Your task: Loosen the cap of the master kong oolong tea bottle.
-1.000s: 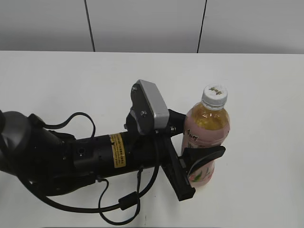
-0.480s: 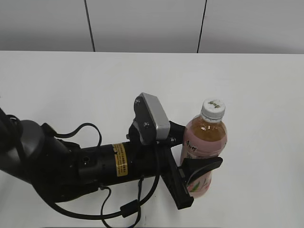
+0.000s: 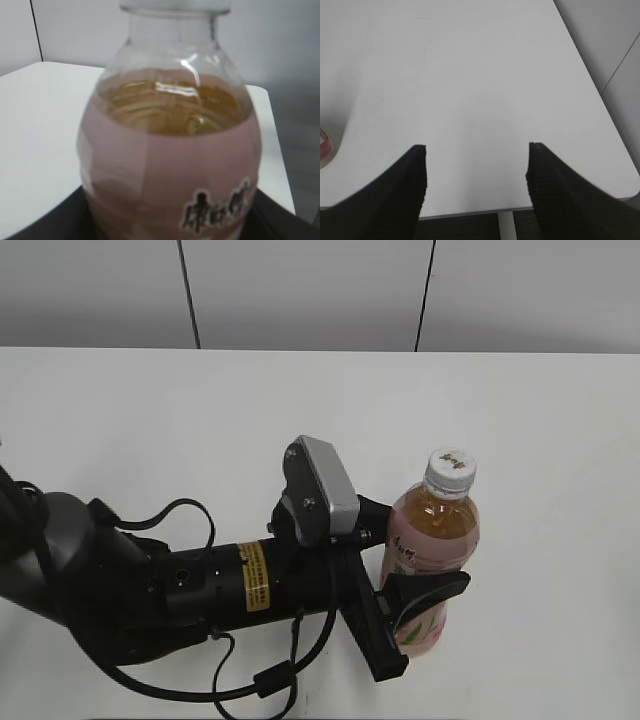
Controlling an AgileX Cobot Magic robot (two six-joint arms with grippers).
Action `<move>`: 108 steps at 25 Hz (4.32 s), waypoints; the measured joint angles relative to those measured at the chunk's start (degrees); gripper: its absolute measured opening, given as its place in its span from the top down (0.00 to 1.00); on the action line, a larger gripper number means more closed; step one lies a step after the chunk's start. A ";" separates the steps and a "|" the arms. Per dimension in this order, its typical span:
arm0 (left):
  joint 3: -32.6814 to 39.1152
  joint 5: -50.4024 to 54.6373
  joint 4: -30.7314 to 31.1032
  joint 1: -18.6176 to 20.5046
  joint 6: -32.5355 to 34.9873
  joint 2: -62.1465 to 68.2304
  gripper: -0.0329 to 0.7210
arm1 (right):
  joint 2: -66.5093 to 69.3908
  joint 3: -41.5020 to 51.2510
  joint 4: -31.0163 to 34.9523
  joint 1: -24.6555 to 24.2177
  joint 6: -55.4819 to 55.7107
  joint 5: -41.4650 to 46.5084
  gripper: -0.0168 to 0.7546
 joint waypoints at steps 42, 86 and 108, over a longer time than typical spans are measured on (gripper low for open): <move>-0.11 -0.18 0.24 0.00 -0.05 0.07 0.43 | 68.37 -30.17 19.77 10.28 -3.07 4.72 0.36; -0.11 -0.18 0.61 0.00 -0.05 0.07 0.43 | 90.49 -48.14 8.07 40.42 19.24 7.02 0.48; -0.11 -0.18 0.73 0.00 -0.05 0.07 0.43 | 90.42 -47.50 8.81 40.42 -9.20 7.03 0.61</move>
